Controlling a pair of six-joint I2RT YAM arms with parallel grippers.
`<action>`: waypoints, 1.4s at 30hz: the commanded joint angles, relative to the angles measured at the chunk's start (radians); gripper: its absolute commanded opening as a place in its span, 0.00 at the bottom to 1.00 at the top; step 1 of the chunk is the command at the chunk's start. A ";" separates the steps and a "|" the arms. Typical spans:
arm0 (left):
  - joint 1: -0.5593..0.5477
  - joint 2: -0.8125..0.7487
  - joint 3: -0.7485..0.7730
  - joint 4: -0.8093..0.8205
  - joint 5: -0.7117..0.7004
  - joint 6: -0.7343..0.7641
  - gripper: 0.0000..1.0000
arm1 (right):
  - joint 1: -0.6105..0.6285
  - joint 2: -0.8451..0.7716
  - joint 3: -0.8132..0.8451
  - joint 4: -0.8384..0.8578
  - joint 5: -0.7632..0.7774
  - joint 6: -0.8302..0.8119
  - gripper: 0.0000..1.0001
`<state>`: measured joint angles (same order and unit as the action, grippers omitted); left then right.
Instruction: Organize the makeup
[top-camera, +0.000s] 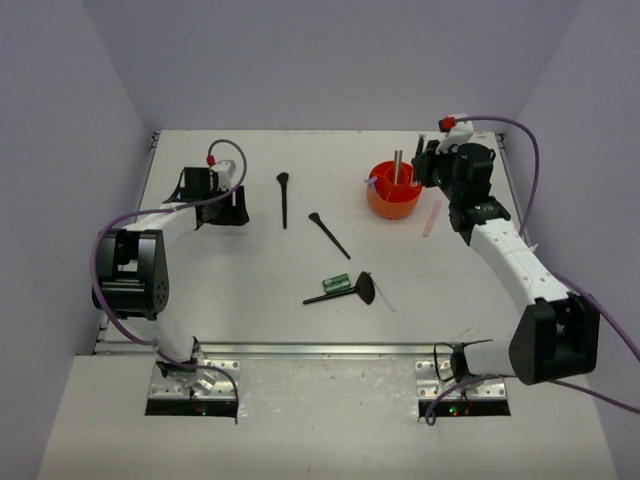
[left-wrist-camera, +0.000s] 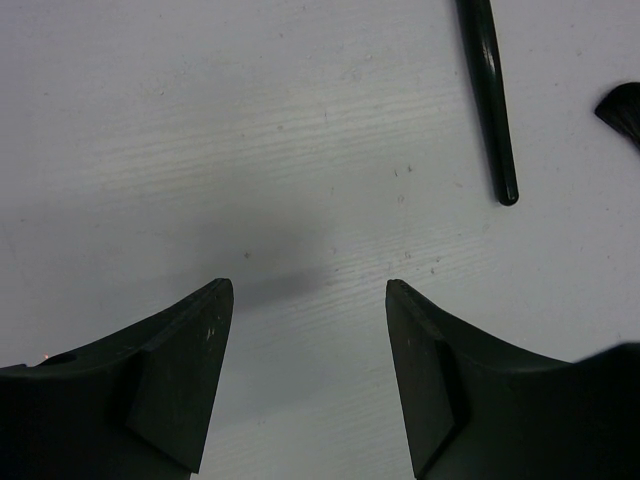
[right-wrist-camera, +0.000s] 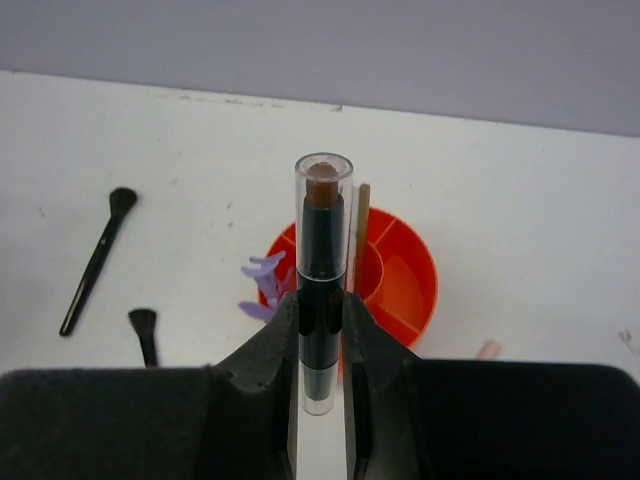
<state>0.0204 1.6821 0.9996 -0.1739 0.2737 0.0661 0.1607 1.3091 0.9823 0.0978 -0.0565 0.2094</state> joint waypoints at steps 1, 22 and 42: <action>0.007 -0.017 0.042 0.004 -0.024 0.029 0.61 | -0.011 0.140 0.033 0.337 0.001 0.046 0.00; 0.012 0.004 0.072 -0.026 -0.041 0.050 0.61 | -0.115 0.313 -0.009 0.505 -0.019 0.048 0.00; 0.013 0.016 0.080 -0.044 -0.056 0.065 0.61 | -0.115 0.528 0.040 0.531 0.023 0.072 0.00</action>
<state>0.0212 1.6905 1.0595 -0.2327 0.2203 0.1265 0.0479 1.8179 0.9974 0.5583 -0.0444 0.2698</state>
